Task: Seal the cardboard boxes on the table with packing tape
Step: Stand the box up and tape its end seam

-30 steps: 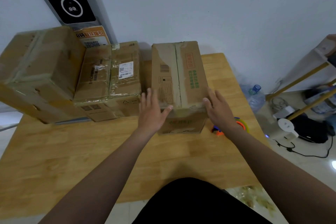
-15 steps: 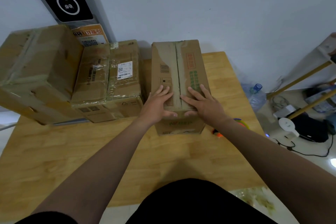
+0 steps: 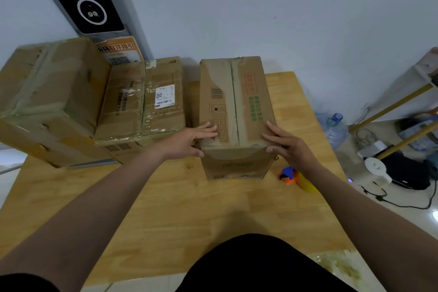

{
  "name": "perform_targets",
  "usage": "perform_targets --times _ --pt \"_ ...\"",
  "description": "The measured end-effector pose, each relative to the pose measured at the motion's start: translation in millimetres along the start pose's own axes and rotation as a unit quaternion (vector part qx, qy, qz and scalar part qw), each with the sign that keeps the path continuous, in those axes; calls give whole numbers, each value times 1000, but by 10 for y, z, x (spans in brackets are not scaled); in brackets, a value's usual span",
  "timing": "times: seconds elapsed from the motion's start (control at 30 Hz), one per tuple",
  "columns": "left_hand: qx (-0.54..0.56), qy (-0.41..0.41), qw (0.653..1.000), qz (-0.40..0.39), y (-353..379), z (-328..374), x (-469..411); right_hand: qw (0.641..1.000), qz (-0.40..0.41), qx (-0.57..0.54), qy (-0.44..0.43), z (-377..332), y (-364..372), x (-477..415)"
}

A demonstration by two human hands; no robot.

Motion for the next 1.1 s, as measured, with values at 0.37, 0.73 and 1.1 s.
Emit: perform_targets --times 0.37,0.73,1.1 --pt "138 -51 977 153 139 39 215 925 234 -217 207 60 90 355" --pt "173 -140 943 247 408 -22 509 964 190 -13 183 -85 -5 353" --pt "62 -196 939 277 525 407 974 975 32 207 78 -561 -79 548"
Point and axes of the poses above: each hand's wrist, its own x-axis away from the middle knuckle, its own y-axis out of the palm, z = x × y, the point moved 4 cm from there along -x, towards the middle knuckle, and after that the axes turned 14 degrees about z, right-handed, at the moved point
